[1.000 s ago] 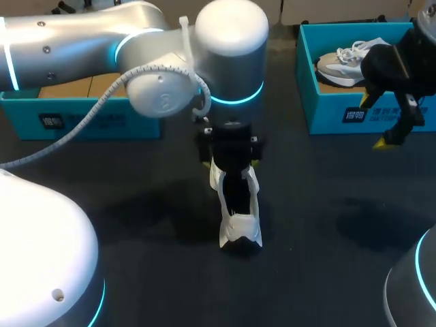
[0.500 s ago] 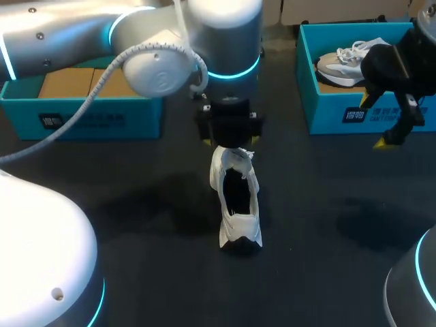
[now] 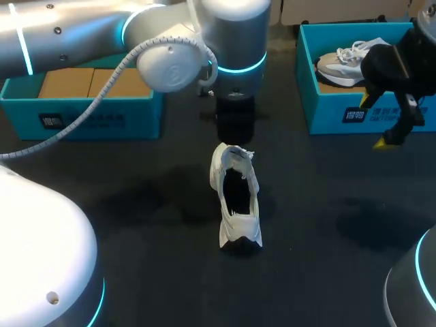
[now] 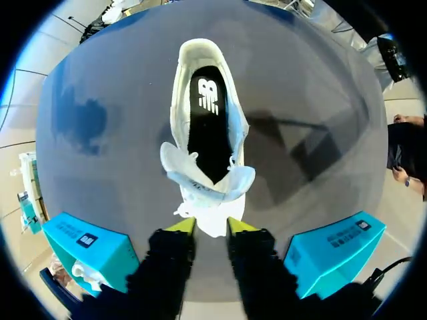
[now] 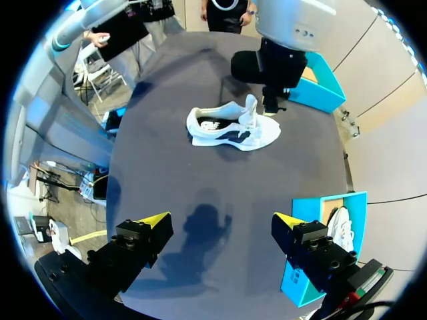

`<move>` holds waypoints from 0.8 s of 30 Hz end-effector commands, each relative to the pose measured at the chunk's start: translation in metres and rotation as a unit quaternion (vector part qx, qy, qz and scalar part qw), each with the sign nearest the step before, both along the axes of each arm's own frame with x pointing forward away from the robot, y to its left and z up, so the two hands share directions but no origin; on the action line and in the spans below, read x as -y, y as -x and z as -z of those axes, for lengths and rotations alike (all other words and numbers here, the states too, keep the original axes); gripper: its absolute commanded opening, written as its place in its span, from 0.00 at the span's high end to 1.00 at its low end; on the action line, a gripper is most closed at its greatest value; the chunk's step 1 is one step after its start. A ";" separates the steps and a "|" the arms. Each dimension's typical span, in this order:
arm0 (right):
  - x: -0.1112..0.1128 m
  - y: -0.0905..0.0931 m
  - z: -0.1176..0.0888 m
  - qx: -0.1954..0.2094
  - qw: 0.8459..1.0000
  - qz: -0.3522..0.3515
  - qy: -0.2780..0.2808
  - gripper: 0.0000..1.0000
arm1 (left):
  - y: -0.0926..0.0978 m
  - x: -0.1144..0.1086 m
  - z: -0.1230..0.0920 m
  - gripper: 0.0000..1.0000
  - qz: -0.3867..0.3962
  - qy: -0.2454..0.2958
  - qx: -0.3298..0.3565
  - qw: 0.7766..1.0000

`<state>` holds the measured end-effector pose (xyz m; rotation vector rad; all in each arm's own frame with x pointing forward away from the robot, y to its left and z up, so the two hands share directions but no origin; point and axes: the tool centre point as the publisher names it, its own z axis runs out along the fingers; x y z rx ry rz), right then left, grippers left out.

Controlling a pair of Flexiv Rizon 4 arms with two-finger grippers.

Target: Take the shoe out of the shoebox, open the shoe tongue, remove and reinsert the insole, then place the shoe into the shoebox

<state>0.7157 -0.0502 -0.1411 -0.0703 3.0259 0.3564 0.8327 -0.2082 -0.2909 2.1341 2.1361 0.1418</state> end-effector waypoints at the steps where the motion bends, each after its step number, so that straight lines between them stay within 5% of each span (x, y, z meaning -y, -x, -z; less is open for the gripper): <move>1: -0.002 -0.002 0.000 -0.002 1.000 0.000 0.002 0.00 | 0.003 -0.003 0.004 0.90 0.001 0.000 -0.005 1.000; 24: -0.002 -0.002 0.000 -0.002 1.000 0.000 0.002 0.00 | 0.040 -0.017 0.029 0.84 0.018 -0.010 -0.053 0.998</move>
